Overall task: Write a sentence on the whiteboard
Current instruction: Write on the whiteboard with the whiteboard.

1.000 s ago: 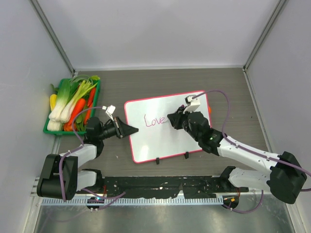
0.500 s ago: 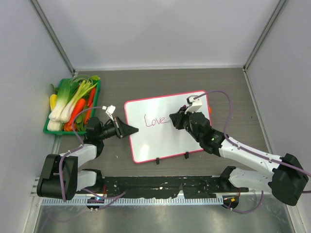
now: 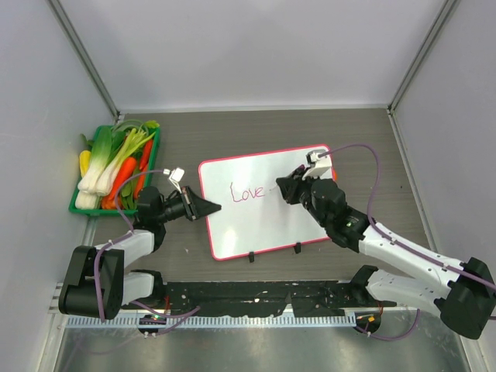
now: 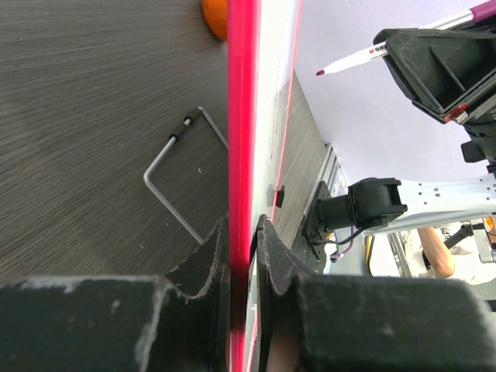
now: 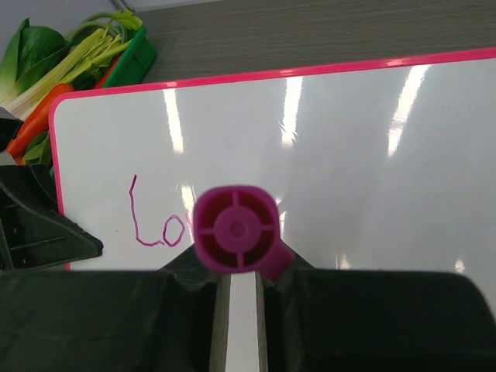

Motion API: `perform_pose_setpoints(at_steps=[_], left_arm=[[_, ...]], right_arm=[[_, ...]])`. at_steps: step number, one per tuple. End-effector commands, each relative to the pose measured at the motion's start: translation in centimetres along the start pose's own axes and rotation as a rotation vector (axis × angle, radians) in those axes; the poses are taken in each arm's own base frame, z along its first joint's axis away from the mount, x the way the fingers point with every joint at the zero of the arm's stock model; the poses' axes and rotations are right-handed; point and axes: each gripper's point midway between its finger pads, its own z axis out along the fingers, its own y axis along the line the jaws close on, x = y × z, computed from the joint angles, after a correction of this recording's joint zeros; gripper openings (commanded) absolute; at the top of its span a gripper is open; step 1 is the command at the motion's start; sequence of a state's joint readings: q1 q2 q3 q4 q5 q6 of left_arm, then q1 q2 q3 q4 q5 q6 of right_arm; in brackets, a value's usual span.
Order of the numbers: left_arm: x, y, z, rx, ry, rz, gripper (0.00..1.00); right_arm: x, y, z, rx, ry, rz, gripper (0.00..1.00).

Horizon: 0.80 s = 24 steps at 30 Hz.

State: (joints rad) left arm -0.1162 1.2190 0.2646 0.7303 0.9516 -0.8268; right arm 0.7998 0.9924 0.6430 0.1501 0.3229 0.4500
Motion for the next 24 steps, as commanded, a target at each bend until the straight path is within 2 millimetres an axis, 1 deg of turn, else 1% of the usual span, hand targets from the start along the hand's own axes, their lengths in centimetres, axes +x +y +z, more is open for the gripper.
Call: perform_pose_setpoints(at_steps=[1, 7, 9, 12, 17, 24], left_arm=[[-0.1, 1.9, 0.2, -0.076, -0.017, 0.072, 0.0], [-0.1, 1.9, 0.3, -0.073, -0.013, 0.07, 0.0], [-0.1, 1.9, 0.3, -0.073, -0.013, 0.069, 0.0], [0.0, 1.9, 0.3, -0.072, -0.012, 0.069, 0.0], [-0.1, 1.9, 0.3, -0.073, -0.016, 0.07, 0.0], [-0.1, 1.9, 0.3, -0.069, -0.015, 0.068, 0.0]], right_arm=[[-3.6, 0.3, 0.1, -0.004, -0.072, -0.007, 0.01], [-5.0, -1.1, 0.7, -0.004, -0.074, 0.006, 0.01], [-5.5, -1.3, 0.9, -0.006, -0.077, 0.006, 0.01], [-5.9, -1.1, 1.1, -0.018, -0.085, 0.007, 0.01], [-5.8, -0.6, 2.0, -0.038, -0.077, 0.002, 0.01], [-5.5, -1.1, 3.2, -0.009, -0.082, -0.006, 0.01]])
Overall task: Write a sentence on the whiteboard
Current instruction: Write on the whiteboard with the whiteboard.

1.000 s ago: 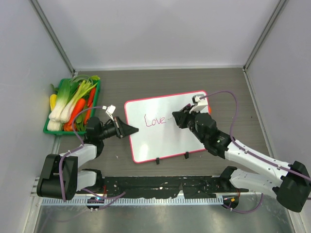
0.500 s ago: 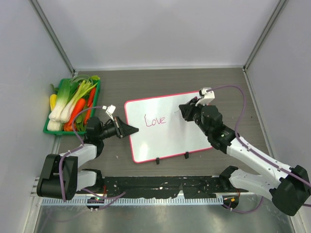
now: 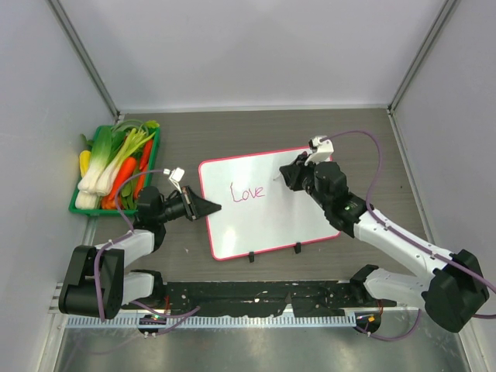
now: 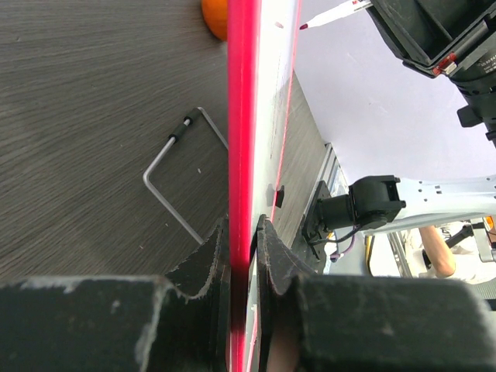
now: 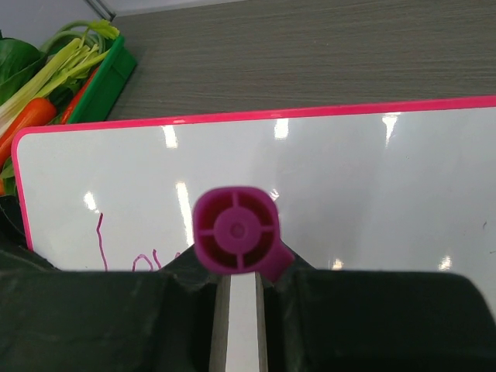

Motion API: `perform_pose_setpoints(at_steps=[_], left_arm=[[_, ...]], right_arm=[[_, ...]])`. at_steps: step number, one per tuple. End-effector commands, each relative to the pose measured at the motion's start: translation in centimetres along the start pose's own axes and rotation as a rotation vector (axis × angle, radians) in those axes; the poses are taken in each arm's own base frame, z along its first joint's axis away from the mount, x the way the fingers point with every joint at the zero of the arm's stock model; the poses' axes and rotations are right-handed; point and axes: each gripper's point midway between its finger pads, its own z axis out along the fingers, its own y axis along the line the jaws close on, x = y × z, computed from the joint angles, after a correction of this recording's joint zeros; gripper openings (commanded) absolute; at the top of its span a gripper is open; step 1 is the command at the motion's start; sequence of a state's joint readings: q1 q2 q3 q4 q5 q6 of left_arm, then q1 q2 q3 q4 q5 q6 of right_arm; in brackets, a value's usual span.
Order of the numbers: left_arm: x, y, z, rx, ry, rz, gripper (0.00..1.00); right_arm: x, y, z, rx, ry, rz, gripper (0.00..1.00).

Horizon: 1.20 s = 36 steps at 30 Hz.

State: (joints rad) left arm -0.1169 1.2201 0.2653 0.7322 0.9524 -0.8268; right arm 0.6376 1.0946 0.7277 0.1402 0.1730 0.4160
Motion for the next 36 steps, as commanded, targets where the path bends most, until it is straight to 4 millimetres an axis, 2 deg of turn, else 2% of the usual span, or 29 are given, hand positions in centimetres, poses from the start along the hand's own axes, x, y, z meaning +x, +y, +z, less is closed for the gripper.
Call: perform_pose_setpoints(at_steps=[1, 12, 25, 36], left_arm=[[0.0, 1.9, 0.3, -0.067, -0.013, 0.068, 0.0], [0.0, 1.8, 0.3, -0.064, -0.012, 0.068, 0.0], [0.0, 1.8, 0.3, -0.066, -0.014, 0.066, 0.0], [0.0, 1.8, 0.3, -0.066, -0.014, 0.069, 0.0]], right_arm=[[-3.8, 1.3, 0.4, -0.03, -0.114, 0.012, 0.01], [-3.5, -0.1, 0.8, 0.026, -0.136, 0.021, 0.01], [-0.5, -1.4, 1.2, 0.052, -0.064, 0.026, 0.01], [0.9, -1.4, 0.3, 0.029, -0.027, 0.033, 0.01]])
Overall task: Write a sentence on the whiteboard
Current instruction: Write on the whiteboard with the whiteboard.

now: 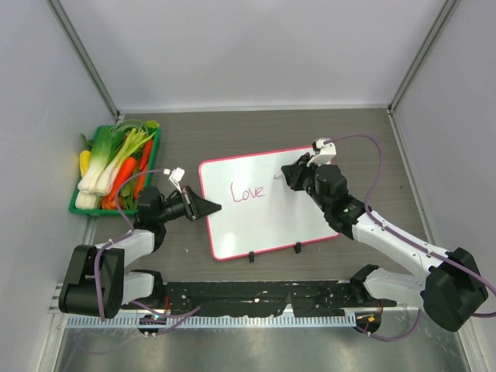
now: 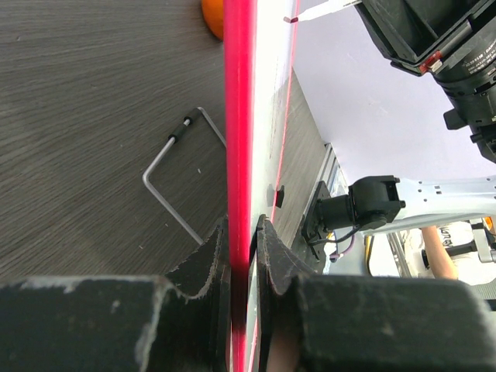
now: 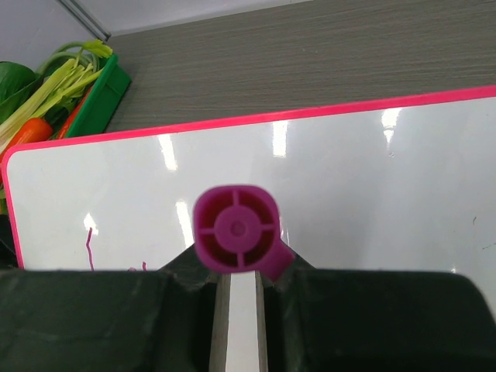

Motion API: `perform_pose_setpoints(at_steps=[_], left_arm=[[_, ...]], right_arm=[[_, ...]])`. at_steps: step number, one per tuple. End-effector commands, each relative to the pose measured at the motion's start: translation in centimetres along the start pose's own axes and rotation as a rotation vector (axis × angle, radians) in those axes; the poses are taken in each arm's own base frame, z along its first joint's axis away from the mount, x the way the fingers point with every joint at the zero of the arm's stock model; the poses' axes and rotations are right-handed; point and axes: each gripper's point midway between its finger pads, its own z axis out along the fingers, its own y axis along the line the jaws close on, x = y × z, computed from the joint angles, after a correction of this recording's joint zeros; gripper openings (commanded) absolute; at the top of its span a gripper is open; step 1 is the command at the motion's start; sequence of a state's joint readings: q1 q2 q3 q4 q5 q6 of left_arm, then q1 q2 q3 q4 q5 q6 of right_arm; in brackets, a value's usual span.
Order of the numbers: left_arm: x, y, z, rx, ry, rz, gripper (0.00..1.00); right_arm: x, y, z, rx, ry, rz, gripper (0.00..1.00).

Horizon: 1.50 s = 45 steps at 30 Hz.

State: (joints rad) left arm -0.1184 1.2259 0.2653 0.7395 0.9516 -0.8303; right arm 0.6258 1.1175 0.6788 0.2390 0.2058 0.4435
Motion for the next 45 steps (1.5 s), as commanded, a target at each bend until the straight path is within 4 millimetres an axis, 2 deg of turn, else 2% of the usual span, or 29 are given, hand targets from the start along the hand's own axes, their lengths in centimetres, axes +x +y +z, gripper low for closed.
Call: perform_pose_setpoints(at_steps=[1, 21, 45], left_arm=[[0.0, 1.8, 0.3, -0.067, -0.014, 0.07, 0.0], [0.0, 1.8, 0.3, -0.069, -0.014, 0.07, 0.0], [0.1, 1.9, 0.4, -0.068, -0.009, 0.068, 0.0]], right_arm=[[0.7, -0.4, -0.6, -0.002, 0.02, -0.001, 0.01], [3.1, -0.3, -2.0, -0.041, 0.097, 0.024, 0.01], [3.9, -0.3, -2.1, -0.051, 0.14, -0.006, 0.01]])
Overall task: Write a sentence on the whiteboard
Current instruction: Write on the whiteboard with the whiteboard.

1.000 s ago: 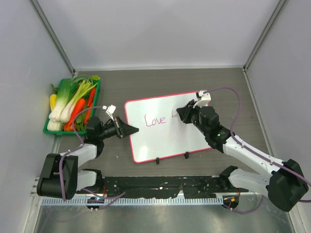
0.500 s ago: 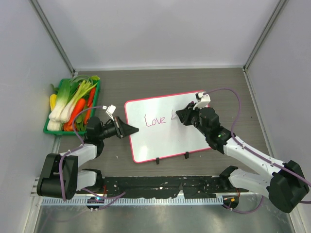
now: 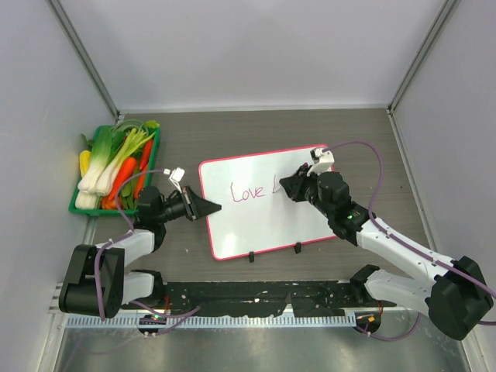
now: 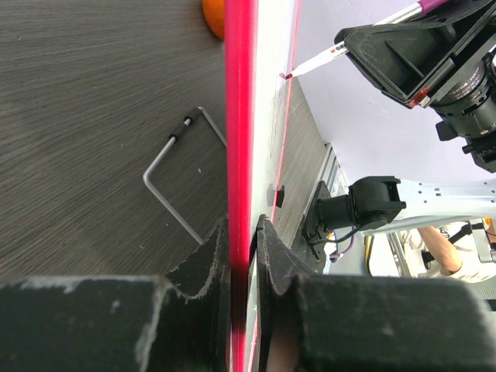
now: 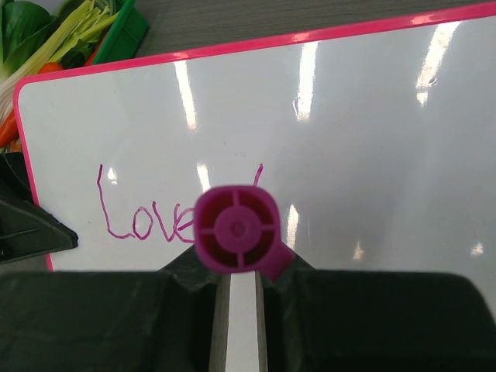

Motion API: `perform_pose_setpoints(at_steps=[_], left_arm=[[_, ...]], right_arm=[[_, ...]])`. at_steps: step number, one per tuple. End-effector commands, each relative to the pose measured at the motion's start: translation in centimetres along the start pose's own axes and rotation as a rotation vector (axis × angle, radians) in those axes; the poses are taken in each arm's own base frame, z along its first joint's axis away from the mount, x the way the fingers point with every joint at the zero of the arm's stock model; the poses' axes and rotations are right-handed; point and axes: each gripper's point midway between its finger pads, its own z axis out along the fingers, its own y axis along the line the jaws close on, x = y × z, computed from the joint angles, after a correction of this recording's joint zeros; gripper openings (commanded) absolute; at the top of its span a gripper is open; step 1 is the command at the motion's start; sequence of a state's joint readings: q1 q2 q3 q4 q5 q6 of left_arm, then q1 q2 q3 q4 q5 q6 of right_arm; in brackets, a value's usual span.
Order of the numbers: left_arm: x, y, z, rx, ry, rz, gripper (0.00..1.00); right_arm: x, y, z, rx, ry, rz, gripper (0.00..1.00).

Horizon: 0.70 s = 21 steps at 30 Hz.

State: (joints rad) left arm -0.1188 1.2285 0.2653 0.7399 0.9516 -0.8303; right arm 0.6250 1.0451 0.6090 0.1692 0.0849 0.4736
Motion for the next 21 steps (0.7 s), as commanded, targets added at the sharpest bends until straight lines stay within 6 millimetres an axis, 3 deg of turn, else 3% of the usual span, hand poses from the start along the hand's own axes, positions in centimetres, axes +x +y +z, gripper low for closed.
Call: perform_pose_setpoints(at_steps=[1, 12, 21], left_arm=[[0.0, 1.8, 0.4, -0.066, -0.012, 0.073, 0.0], [0.0, 1.8, 0.4, -0.066, -0.012, 0.073, 0.0], [0.0, 1.8, 0.4, -0.066, -0.011, 0.07, 0.0]], right_arm=[[0.4, -0.7, 0.0, 0.029, 0.019, -0.022, 0.01], [-2.6, -0.7, 0.3, 0.069, -0.079, -0.02, 0.01], [-3.8, -0.8, 0.5, 0.086, -0.114, -0.029, 0.01]])
